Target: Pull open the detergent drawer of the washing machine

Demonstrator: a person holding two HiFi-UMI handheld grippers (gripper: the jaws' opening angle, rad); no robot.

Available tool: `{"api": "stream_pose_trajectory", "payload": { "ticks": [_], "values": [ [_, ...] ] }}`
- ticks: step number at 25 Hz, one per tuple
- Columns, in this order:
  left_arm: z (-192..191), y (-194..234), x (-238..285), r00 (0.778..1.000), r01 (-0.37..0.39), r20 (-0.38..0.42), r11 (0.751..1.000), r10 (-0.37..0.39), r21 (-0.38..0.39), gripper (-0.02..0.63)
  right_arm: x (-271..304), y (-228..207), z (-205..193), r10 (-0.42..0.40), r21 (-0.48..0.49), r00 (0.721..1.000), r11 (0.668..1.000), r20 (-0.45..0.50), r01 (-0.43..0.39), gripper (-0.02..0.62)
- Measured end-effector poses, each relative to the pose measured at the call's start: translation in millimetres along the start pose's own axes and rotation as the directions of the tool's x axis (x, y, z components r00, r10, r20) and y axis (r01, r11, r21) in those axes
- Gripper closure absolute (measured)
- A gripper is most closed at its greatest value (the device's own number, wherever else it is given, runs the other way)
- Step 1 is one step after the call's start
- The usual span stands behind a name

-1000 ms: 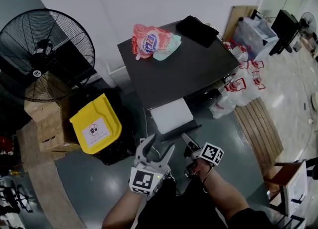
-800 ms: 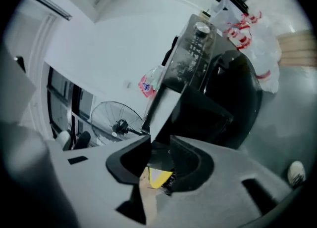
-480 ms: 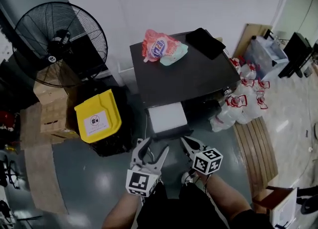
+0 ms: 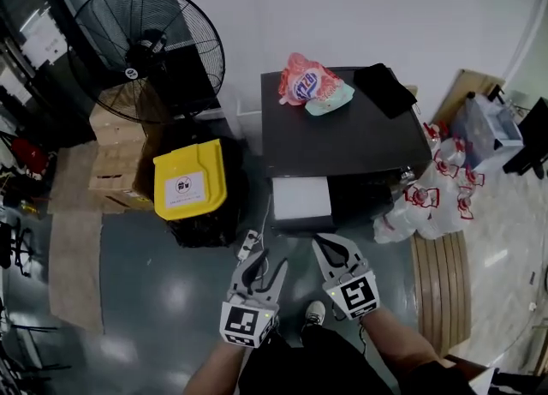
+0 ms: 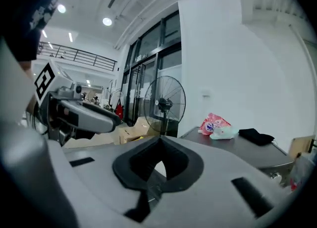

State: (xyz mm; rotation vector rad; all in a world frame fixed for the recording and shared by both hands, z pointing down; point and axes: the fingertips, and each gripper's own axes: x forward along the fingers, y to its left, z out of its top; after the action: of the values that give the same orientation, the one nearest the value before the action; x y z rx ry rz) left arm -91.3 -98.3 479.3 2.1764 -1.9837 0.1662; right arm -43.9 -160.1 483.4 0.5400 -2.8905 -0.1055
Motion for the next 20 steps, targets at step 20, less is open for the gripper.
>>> {"api": "stream_pose_trajectory", "payload": {
  "ticks": [20],
  "values": [
    [-21, 32, -117, 0.997, 0.070, 0.027, 0.998, -0.070, -0.004, 0.581, -81, 100, 50, -0.224, 0.095, 0.974, 0.971, 0.036, 0.220, 0.597]
  ]
}}
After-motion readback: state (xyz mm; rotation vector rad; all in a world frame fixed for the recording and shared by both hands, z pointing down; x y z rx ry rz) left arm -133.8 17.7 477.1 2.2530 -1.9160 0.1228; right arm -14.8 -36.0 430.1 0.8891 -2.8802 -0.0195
